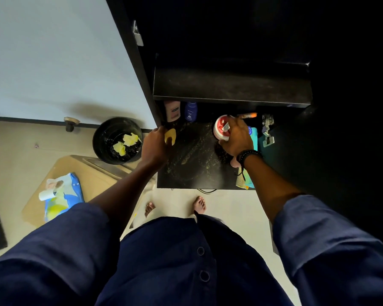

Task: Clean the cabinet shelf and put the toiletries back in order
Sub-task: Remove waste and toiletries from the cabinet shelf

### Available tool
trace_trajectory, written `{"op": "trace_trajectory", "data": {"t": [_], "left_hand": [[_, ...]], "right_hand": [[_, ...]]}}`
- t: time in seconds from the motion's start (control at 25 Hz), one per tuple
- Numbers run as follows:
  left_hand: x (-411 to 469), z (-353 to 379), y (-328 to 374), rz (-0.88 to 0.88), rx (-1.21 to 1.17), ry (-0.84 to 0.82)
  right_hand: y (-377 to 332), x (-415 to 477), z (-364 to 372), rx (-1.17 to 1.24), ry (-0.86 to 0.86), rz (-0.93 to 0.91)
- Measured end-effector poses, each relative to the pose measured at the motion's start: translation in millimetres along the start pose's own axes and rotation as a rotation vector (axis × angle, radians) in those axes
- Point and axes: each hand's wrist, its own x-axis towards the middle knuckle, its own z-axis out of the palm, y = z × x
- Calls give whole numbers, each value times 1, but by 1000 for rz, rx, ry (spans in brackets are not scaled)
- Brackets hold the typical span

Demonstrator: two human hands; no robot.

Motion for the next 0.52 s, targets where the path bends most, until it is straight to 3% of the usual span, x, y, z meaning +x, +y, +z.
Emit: {"op": "trace_trajectory", "data": {"t": [0.28, 0.52], "left_hand": [[2, -4, 5, 16, -10, 39], [-2, -9, 4, -3, 20, 36]], "right_hand": [[-4, 32, -5, -221, -124, 3], [-31, 9, 16, 0, -138, -115]]}}
